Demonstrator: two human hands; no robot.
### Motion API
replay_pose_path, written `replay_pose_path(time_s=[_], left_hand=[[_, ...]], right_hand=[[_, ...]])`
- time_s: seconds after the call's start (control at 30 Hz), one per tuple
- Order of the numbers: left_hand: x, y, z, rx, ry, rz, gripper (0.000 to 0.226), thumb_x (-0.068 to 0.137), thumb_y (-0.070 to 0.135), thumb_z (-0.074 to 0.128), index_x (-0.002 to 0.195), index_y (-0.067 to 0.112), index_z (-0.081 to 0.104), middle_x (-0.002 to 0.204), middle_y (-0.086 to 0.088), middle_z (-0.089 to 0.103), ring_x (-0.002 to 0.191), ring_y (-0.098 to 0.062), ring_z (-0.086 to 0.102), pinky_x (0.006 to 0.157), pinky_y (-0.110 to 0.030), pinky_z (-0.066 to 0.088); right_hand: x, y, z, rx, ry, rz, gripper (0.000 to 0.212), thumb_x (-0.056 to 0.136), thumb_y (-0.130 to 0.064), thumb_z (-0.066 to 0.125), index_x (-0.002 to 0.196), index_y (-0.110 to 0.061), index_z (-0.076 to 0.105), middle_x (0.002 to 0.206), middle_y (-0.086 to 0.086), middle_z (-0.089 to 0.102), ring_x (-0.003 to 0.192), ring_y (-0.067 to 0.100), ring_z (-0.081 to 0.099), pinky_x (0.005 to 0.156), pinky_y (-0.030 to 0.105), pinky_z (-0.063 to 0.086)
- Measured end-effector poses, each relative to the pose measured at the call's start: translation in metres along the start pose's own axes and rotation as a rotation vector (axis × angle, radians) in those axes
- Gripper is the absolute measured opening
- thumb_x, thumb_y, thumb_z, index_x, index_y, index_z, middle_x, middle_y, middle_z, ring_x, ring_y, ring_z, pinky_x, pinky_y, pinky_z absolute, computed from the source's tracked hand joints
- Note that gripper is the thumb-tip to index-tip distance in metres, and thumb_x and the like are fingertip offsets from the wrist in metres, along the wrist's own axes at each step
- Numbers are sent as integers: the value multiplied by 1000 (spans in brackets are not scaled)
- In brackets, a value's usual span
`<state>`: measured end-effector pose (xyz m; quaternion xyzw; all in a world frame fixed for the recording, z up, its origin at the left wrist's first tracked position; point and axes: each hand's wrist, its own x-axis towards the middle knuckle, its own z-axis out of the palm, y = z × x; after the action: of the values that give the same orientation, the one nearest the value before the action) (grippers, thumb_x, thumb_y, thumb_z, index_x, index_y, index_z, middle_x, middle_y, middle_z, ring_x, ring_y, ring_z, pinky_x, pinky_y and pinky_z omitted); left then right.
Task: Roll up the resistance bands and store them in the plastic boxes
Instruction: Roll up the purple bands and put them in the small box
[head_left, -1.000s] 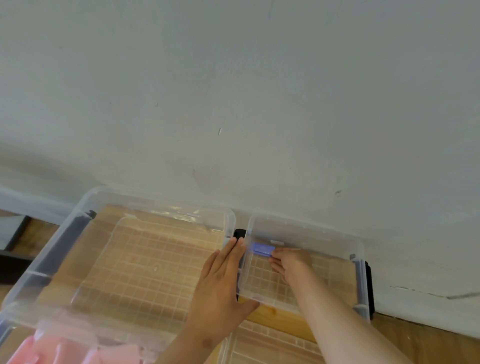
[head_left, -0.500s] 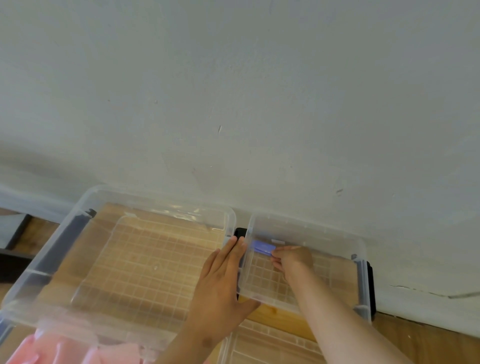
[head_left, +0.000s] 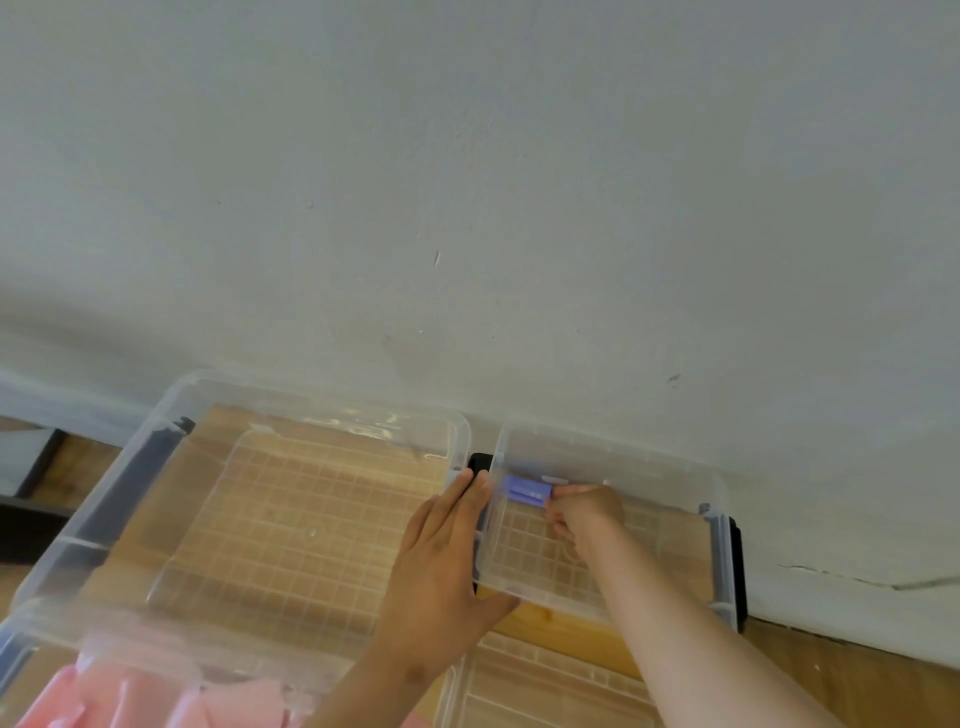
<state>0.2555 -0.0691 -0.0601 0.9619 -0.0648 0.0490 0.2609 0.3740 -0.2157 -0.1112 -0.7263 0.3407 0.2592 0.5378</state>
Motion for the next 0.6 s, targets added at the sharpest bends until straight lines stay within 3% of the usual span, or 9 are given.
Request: replay_pose_path(time_s=[0.1, 0.17, 0.27, 0.4, 0.6], left_hand=[[1, 1, -1, 6, 8, 5, 97, 75, 73, 52, 148, 13, 30, 154, 6, 28, 145, -2, 11, 116, -22, 9], [1, 1, -1, 27, 3, 10, 97, 78, 77, 44, 148, 12, 32, 154, 5, 29, 145, -6, 15, 116, -24, 11], [0, 1, -2, 82, -14, -9, 97, 75, 75, 50, 147, 12, 34, 153, 4, 32, 145, -10, 19, 114, -35, 18], [-2, 6, -6, 206, -57, -18, 97, 69, 74, 58, 138, 8, 45, 143, -1, 49, 142, -17, 29, 111, -40, 22], [-5, 12, -15, 307, -123, -52, 101, 62, 71, 63, 140, 8, 44, 146, -3, 45, 142, -17, 30, 112, -37, 19]], right_hand=[[-5, -3, -2, -120, 8, -64, 21, 80, 2, 67, 98, -6, 74, 80, 13, 65, 75, 26, 63, 83, 38, 56], [-11, -5, -8, -183, 8, -87, 21, 82, -2, 68, 102, -6, 73, 84, 12, 67, 70, 22, 62, 72, 31, 53], [-25, -6, -16, -265, -20, -169, 21, 84, -3, 66, 103, -7, 72, 80, 8, 67, 59, 17, 56, 63, 25, 45], [-49, -7, -23, -467, -115, -398, 31, 86, -8, 64, 117, -12, 65, 117, 6, 67, 104, 22, 63, 86, 28, 48], [-84, -1, -31, -605, -133, -574, 52, 91, -13, 60, 139, -22, 46, 140, 0, 50, 127, 19, 49, 102, 30, 41]])
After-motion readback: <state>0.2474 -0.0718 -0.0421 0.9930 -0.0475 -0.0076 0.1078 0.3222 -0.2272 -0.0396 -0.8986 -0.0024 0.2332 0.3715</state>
